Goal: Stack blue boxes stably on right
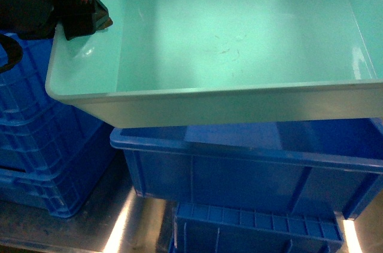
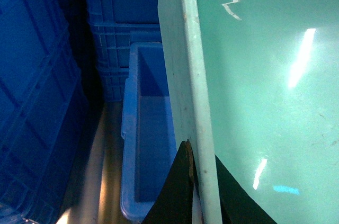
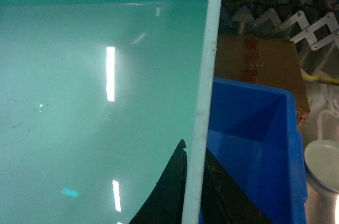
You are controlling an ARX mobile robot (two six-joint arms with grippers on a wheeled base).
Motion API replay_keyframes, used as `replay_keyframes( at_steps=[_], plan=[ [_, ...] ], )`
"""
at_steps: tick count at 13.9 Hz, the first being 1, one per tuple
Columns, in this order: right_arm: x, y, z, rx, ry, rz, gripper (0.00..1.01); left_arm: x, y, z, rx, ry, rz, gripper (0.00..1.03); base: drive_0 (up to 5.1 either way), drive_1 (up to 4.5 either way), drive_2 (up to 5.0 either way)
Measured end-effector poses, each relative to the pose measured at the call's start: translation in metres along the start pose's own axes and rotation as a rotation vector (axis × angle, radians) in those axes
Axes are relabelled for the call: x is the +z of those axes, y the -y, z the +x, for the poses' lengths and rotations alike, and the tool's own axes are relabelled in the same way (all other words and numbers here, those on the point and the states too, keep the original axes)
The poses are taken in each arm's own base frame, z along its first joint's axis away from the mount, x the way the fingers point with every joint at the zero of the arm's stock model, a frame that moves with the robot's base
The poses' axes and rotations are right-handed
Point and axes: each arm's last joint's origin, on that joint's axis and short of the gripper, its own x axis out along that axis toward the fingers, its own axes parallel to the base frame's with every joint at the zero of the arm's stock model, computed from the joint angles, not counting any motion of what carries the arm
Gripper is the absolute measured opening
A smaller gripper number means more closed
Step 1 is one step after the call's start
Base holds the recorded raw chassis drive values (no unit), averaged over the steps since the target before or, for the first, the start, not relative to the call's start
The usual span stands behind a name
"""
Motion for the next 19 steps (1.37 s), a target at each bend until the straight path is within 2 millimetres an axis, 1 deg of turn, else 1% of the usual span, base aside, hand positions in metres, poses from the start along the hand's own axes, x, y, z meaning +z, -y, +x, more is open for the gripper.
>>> replay_keyframes(
  at_steps=[19],
  plan=[
    [-0.0012,0.0003,0.0005,-0.001,-0.009,0.001,0.07,-0.0018,0.0000,0.0017,-0.002,-0.011,0.001,0.02,2.9,-3.64,-3.6]
  ],
)
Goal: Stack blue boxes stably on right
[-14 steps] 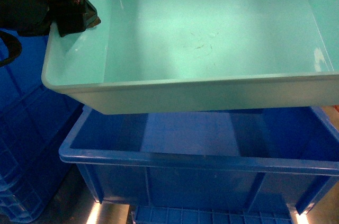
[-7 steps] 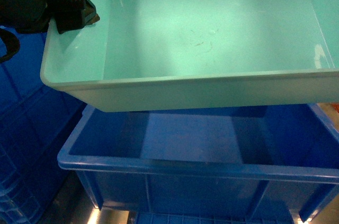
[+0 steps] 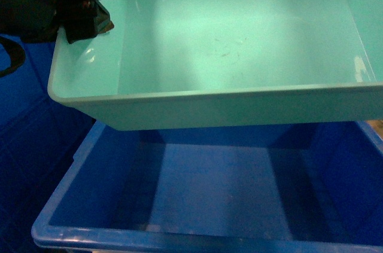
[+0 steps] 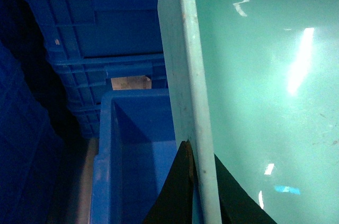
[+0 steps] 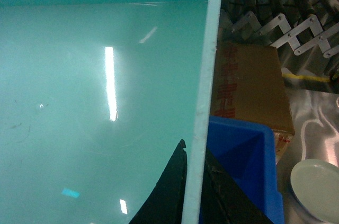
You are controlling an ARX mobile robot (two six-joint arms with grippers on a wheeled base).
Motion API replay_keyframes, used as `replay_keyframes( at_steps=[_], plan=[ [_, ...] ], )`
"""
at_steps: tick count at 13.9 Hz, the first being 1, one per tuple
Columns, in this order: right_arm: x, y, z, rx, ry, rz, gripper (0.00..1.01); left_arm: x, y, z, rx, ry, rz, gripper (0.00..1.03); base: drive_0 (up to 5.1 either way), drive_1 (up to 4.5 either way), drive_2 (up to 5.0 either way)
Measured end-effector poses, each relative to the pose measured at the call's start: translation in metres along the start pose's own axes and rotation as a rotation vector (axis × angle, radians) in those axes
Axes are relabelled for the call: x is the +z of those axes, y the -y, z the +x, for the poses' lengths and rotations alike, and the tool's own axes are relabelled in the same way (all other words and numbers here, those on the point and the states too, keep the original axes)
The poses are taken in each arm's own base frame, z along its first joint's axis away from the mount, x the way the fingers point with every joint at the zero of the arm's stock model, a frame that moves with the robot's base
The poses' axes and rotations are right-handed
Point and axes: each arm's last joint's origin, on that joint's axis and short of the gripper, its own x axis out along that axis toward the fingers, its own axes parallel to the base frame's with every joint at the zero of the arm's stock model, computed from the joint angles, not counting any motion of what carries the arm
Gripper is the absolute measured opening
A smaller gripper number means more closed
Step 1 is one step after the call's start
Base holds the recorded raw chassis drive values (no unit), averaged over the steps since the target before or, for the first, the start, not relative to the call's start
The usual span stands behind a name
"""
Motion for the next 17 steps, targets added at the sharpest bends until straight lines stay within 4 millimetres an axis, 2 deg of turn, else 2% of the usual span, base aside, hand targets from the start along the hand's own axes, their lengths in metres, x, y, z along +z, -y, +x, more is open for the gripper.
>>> replay_keyframes(
  at_steps=[5,8,9,10,11,14,15,17],
  plan=[
    [-0.001,0.000,0.001,-0.001,-0.006,0.002,0.07,-0.001,-0.001,0.002,0.000,-0.014,-0.002,0.02,2.9,-3.64,-3.6],
    [-0.023,0.005,0.015,-0.011,-0.091,0.015,0.07,-0.008,-0.005,0.023,-0.019,-0.105,0.002,0.02,2.9,-3.64,-3.6],
    [-0.052,0.015,0.030,-0.019,-0.223,0.051,0.07,-0.033,-0.008,0.049,-0.027,-0.232,0.004,0.02,2.9,-3.64,-3.6],
    [-0.074,0.032,0.059,-0.027,-0.349,0.084,0.07,-0.051,-0.004,0.093,-0.049,-0.343,0.016,0.02,2.9,-3.64,-3.6],
    [-0.089,0.037,0.070,-0.018,-0.408,0.083,0.07,-0.065,-0.004,0.107,-0.036,-0.410,0.012,0.02,2.9,-3.64,-3.6],
    [-0.120,0.043,0.084,-0.003,-0.499,0.077,0.07,-0.099,-0.006,0.124,-0.005,-0.510,-0.001,0.02,2.9,-3.64,-3.6],
    [-0.124,0.043,0.087,0.000,-0.509,0.066,0.07,-0.105,-0.006,0.127,0.000,-0.522,-0.004,0.02,2.9,-3.64,-3.6],
    [-0.120,0.044,0.091,0.006,-0.493,0.054,0.07,-0.103,-0.006,0.128,0.008,-0.516,-0.018,0.02,2.9,-3.64,-3.6]
  ],
)
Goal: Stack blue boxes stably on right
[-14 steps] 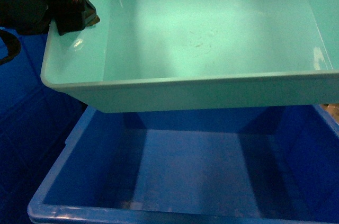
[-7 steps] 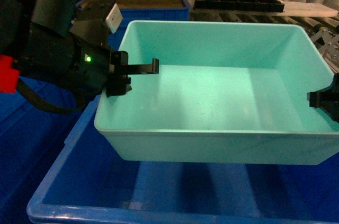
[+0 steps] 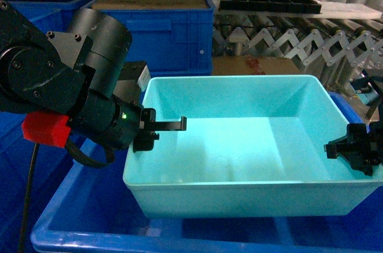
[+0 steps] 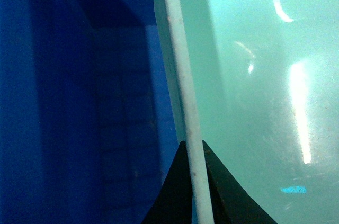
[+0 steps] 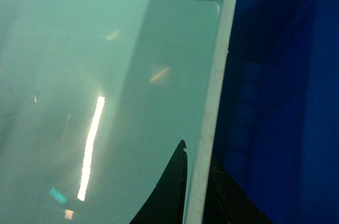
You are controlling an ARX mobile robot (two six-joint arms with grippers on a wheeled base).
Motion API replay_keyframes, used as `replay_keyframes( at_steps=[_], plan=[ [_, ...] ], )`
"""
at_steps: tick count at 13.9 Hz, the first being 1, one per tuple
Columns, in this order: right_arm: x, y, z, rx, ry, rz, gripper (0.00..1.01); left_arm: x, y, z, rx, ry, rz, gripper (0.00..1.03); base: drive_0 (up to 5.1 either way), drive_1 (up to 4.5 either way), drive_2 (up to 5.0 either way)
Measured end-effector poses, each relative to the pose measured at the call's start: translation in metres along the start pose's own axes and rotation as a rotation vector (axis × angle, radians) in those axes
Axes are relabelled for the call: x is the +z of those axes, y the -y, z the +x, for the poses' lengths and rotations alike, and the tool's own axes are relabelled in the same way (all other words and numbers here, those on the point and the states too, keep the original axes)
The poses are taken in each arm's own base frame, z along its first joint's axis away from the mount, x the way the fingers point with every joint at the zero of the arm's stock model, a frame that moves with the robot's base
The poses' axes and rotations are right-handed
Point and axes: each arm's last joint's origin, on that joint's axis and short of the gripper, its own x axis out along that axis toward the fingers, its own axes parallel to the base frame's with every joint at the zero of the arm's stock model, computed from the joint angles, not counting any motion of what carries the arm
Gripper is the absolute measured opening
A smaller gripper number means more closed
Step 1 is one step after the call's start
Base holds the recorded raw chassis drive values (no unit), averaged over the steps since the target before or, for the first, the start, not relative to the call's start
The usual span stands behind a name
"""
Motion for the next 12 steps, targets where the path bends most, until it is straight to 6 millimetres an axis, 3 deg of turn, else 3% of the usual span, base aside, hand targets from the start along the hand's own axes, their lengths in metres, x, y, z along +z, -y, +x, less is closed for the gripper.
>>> replay_keyframes(
  at_steps=[7,8,12],
  plan=[
    [0.005,-0.010,0.003,-0.031,0.030,-0.031,0.07,0.006,-0.006,0.000,0.006,0.017,0.013,0.02,2.5,-3.12,-3.1],
    [0.005,-0.010,0.003,-0.033,0.031,-0.046,0.12,0.006,-0.006,0.000,0.005,0.016,0.020,0.05,0.0,0.00,0.0],
    [0.006,-0.009,0.002,-0.058,0.031,-0.150,0.51,0.006,-0.007,0.000,-0.019,0.016,0.091,0.43,0.0,0.00,0.0]
  ],
)
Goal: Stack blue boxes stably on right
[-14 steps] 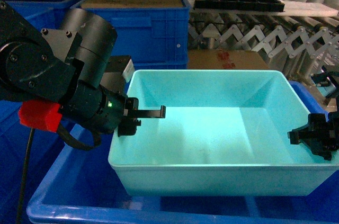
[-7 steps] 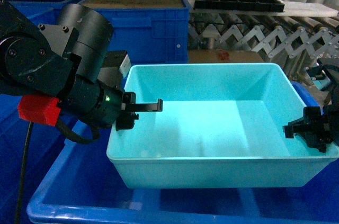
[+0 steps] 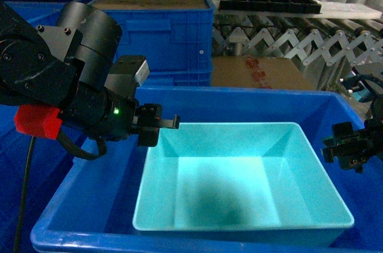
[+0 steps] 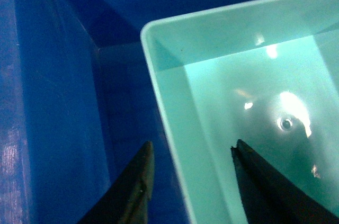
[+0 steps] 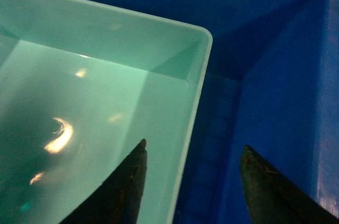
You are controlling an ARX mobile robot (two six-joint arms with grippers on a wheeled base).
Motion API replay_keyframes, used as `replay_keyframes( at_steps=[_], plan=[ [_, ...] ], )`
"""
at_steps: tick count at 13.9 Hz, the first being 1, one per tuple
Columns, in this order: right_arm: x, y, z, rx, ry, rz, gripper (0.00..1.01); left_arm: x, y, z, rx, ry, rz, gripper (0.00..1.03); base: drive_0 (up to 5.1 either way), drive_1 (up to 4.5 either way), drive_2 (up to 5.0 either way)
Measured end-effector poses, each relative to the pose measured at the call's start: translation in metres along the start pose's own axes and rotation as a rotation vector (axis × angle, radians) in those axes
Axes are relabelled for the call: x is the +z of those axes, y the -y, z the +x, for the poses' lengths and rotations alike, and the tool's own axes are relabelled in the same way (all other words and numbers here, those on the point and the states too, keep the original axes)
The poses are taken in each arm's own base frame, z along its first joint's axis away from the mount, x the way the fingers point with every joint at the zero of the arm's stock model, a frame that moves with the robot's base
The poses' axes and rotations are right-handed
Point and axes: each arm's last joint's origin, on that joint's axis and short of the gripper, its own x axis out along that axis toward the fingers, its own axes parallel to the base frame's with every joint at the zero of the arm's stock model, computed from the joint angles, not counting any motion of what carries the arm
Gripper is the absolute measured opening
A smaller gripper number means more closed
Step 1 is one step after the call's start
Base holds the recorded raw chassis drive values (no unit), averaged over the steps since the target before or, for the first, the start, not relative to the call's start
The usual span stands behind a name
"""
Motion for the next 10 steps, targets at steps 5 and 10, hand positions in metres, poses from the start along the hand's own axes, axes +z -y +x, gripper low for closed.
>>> replay_keyframes(
  at_steps=[5,10],
  plan=[
    [0.0002,0.0000,0.0000,0.000,0.001,-0.012,1.00,0.0001,-0.0001,0.0000,0.000,0.001,0.017,0.94,0.0,0.00,0.0],
    [0.0049,0.0021,-0.0020,-0.007,0.030,-0.013,0.98,0.0042,0.0006,-0.0033,-0.013,0.024,0.017,0.98,0.0,0.00,0.0]
  ],
)
